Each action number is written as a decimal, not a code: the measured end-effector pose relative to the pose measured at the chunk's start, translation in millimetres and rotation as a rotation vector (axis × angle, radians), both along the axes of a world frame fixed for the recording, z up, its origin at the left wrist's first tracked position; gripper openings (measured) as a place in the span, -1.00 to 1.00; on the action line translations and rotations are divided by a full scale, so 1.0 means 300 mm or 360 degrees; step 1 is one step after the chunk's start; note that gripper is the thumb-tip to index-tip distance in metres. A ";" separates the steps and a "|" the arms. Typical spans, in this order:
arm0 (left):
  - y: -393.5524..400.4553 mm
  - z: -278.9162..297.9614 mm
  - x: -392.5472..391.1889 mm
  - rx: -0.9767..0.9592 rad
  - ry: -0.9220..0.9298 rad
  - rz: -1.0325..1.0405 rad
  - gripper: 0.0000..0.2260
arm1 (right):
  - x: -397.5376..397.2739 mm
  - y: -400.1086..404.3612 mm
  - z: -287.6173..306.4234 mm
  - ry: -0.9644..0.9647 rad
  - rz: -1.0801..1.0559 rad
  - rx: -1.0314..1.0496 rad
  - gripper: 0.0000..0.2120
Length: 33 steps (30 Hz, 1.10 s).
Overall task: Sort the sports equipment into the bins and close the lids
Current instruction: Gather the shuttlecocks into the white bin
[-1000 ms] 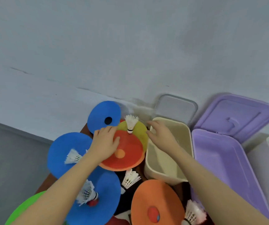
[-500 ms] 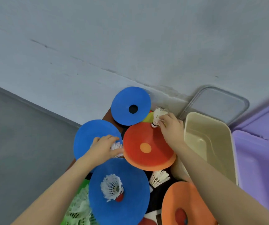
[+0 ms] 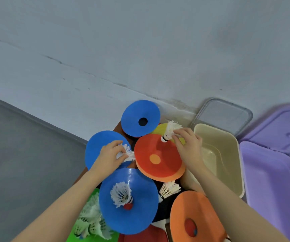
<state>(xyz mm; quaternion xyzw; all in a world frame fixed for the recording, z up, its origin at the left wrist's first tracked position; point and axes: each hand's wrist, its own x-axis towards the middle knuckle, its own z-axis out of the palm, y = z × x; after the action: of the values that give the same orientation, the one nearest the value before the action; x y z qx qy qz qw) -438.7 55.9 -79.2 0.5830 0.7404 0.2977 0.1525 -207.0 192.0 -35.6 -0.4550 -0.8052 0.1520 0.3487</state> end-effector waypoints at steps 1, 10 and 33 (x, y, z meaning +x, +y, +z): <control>-0.006 0.013 0.003 0.0040 0.0057 0.0015 -0.90 | 0.009 -0.011 0.006 0.0022 0.0007 -0.0006 -0.93; -0.038 0.166 0.153 0.0393 0.0197 0.0093 -0.81 | 0.180 -0.115 0.101 0.0196 0.0067 0.0098 -0.92; 0.186 0.384 1.533 0.0953 -0.0070 -0.0462 -0.74 | 1.455 -0.236 0.188 0.0366 -0.0300 0.0376 -0.80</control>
<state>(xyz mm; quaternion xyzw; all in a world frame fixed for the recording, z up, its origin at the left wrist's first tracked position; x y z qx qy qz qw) 21.1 111.8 36.2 0.6948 0.5258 0.4898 0.0310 229.6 121.2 20.7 -0.4640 -0.7260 0.0741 0.5021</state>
